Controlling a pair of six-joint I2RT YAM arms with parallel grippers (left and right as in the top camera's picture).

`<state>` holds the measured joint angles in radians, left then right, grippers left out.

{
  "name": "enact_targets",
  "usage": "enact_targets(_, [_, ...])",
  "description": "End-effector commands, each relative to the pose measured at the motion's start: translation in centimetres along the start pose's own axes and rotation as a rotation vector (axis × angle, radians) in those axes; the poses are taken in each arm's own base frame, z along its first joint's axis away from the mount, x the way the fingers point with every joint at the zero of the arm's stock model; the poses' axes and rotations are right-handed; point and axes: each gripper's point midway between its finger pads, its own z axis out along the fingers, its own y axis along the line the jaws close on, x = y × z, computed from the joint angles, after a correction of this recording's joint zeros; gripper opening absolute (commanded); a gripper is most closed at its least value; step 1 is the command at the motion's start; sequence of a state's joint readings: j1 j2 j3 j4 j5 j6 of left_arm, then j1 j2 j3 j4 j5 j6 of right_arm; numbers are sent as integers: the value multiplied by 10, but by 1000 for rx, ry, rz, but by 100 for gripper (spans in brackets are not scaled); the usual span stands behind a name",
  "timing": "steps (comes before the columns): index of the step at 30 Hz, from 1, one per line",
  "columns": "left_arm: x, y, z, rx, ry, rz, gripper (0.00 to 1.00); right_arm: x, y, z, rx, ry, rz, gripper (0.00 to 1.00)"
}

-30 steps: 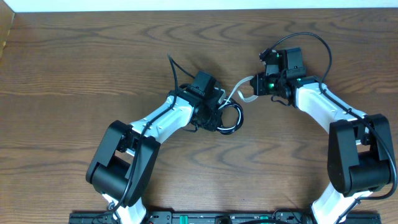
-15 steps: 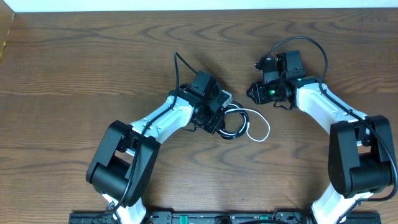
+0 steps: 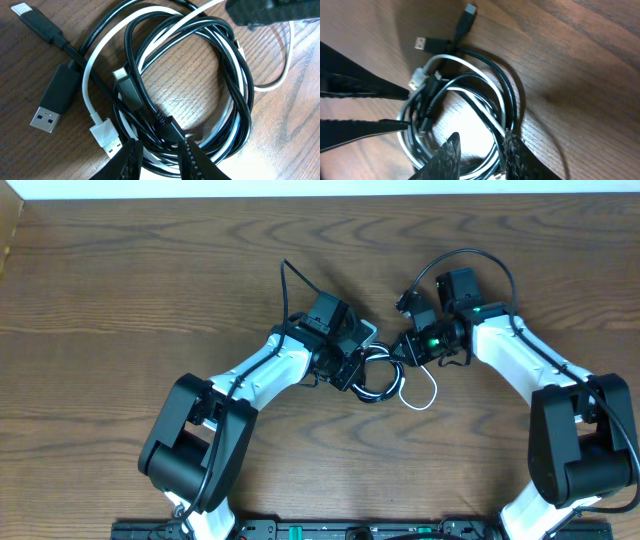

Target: Untangle cables

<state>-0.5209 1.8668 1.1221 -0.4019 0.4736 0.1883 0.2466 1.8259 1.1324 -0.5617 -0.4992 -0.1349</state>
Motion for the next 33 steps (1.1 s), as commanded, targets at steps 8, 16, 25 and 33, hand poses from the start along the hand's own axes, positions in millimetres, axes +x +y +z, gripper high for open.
enact_targets(8, [4,5,1,0,9,-144,41,10,-10,13,115,47,-63,26])
enact_targets(16, [23,34,-11,-43,48,-598,43,14,-12,19,112,64,-56,26])
enact_targets(25, [34,19,-7,-46,108,-700,43,21,-16,28,108,94,-48,27])
enact_targets(33, [31,6,-1,-42,109,-707,43,23,-16,30,107,102,-44,21])
